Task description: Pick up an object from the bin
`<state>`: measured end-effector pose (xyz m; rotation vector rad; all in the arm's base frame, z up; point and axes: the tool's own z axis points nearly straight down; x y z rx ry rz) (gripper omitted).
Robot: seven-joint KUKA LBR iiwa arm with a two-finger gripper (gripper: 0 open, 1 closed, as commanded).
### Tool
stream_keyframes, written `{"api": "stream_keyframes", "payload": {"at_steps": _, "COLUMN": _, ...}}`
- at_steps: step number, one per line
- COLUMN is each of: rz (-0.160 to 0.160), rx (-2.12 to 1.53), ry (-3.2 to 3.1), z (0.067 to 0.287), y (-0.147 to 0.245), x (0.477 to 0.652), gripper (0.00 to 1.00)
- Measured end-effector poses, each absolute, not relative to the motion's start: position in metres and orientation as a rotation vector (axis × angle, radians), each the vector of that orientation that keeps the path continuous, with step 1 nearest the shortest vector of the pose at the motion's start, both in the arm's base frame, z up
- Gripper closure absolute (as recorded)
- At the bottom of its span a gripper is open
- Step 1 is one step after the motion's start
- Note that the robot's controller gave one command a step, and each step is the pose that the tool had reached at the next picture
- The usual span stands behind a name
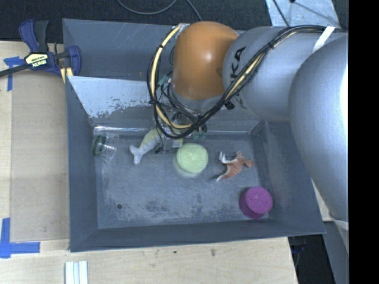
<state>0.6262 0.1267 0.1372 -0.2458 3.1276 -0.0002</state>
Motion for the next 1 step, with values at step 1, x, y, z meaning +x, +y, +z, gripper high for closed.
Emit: {"api": "stream_keyframes", "payload": {"at_steps": 1, "rz": 0.0, "rx": -0.246, "ry": 3.128, "z": 0.1461, "y": 0.1267, "x": 0.6261, "gripper": 1.0}}
